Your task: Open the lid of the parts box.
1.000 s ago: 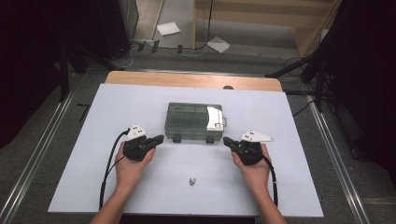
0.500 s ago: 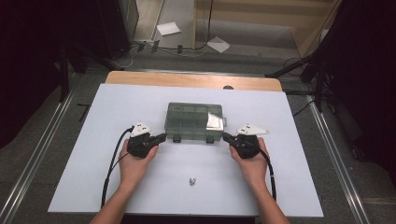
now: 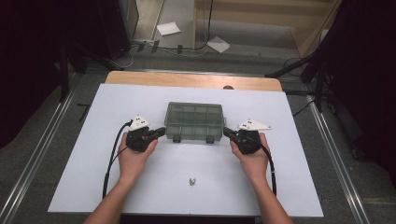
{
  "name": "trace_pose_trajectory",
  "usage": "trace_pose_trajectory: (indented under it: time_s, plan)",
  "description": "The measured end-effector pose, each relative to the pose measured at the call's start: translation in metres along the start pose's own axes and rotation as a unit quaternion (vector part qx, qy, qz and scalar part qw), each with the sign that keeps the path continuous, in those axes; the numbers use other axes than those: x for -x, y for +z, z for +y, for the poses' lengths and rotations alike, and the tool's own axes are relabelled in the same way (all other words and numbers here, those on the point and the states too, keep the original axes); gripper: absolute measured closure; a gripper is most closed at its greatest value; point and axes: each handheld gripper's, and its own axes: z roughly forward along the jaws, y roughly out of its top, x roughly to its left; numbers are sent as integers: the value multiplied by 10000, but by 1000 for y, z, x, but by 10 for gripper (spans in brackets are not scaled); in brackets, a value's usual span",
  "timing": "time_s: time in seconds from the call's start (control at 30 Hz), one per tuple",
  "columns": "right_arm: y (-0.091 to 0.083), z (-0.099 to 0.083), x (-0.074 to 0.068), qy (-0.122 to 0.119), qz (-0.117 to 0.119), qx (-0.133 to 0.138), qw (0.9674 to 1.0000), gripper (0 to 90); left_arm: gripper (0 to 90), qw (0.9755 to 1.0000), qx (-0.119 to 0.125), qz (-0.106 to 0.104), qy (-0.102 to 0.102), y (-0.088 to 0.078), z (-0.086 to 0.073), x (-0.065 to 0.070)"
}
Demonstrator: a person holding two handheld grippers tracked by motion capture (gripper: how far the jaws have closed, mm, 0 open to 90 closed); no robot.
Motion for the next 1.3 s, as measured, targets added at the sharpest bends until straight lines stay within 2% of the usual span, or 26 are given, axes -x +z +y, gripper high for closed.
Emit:
trace_pose_trajectory:
  time_s: [0.17, 0.33, 0.37, 0.47, 0.57, 0.77, 0.83, 0.93, 1.03, 1.07, 1.1, 1.2, 1.3]
  plan:
    - [0, 7, 1, -49, 0, 22, 10000, 900, 892, 10000, 12, 12, 23, 3, 5, 0]
    - [-1, 13, 2, 16, 16, 51, 10000, 900, 881, 9998, 97, 170, -11, 8, 11, -1]
    - [-1, 14, 3, -25, 9, 80, 10000, 900, 836, 9998, 106, 176, -8, 8, 12, -2]
    - [-1, 17, 3, -42, 23, 90, 9999, 900, 836, 9997, 160, 204, -23, 9, 15, -3]
    - [-1, 20, 4, -45, 29, 93, 9999, 900, 834, 9994, 222, 270, 59, 8, 22, -4]
    - [0, 24, 4, -61, 13, 103, 9999, 900, 789, 9987, 359, 340, 126, 6, 30, -6]
    - [1, 24, 4, -59, 9, 100, 9999, 900, 730, 9984, 400, 366, 135, 6, 30, -6]
    - [0, 26, 5, -66, 12, 132, 9999, 900, 598, 9966, 495, 601, 259, 8, 31, -5]
    - [1, 28, 5, -48, 9, 134, 9999, 900, 512, 9934, 596, 817, 543, 9, 31, -4]
    - [1, 28, 6, -57, -3, 134, 9999, 900, 512, 9926, 632, 816, 637, 9, 32, -3]
    - [1, 29, 6, -47, -3, 137, 9999, 900, 512, 9926, 632, 816, 637, 9, 32, -3]
    - [1, 29, 7, -15, -33, 171, 9998, 878, 513, 9905, 746, 737, 893, 11, 34, 0]
    - [2, 29, 8, 55, -92, 165, 9998, 820, 519, 9900, 780, 682, 956, 12, 35, 1]
